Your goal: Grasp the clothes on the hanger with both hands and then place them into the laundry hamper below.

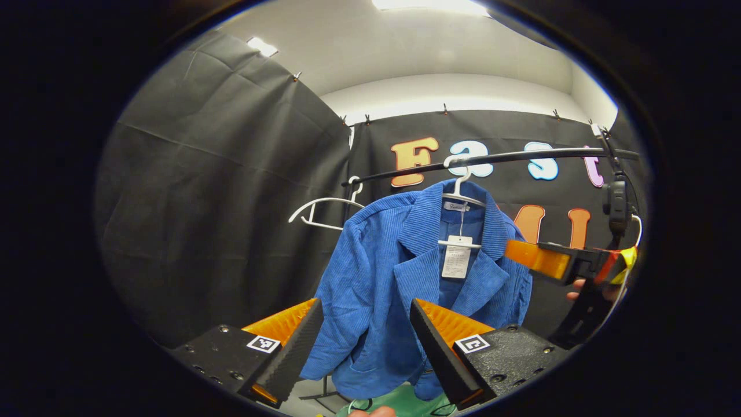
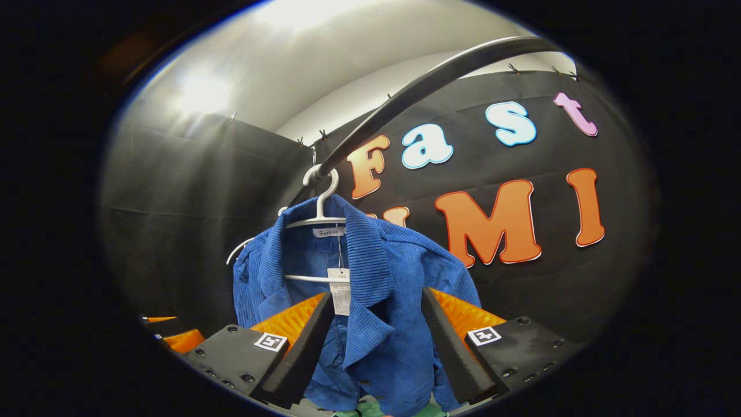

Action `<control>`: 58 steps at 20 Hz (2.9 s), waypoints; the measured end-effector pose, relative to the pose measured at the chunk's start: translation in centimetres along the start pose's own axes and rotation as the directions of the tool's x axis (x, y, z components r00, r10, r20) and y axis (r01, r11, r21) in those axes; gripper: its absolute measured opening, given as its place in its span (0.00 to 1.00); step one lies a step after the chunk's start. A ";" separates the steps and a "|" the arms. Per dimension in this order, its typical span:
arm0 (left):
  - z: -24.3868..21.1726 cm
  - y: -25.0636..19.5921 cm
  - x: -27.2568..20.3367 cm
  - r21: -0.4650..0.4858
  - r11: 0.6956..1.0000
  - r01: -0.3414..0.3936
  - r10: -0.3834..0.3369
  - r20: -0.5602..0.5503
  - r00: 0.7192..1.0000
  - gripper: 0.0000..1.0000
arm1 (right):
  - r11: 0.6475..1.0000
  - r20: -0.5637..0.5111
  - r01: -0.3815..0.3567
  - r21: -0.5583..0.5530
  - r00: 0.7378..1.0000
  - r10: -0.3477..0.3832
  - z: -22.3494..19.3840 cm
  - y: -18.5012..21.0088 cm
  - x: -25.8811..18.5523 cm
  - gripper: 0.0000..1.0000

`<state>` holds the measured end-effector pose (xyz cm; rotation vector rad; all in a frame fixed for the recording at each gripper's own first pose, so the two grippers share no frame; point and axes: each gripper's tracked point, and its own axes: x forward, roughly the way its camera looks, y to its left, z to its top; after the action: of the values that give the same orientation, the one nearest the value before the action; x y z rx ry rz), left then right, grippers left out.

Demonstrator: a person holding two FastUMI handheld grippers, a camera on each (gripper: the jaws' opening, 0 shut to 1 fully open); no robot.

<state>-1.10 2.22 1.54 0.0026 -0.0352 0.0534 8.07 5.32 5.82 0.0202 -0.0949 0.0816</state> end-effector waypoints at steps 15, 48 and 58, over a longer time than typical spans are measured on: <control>-0.2 6.2 -2.9 -0.010 0.989 -0.146 0.145 -0.002 0.989 0.92 | 0.985 -0.247 0.165 0.040 0.957 -0.150 -15.2 -2.7 9.9 0.95; -10.7 -9.6 14.7 -0.096 0.995 0.034 -0.039 -0.051 0.998 0.91 | 0.990 0.234 0.033 -0.135 0.972 -0.001 8.6 -6.0 -9.8 0.11; -7.1 -3.7 11.3 0.087 0.996 0.008 -0.010 0.024 1.000 0.09 | 0.997 0.185 -0.007 -0.071 0.983 0.020 5.9 -6.1 -9.3 0.07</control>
<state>10.62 -0.87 -5.19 0.0905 -0.0572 0.0462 -1.21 -1.61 10.69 -0.0434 -0.2842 0.0895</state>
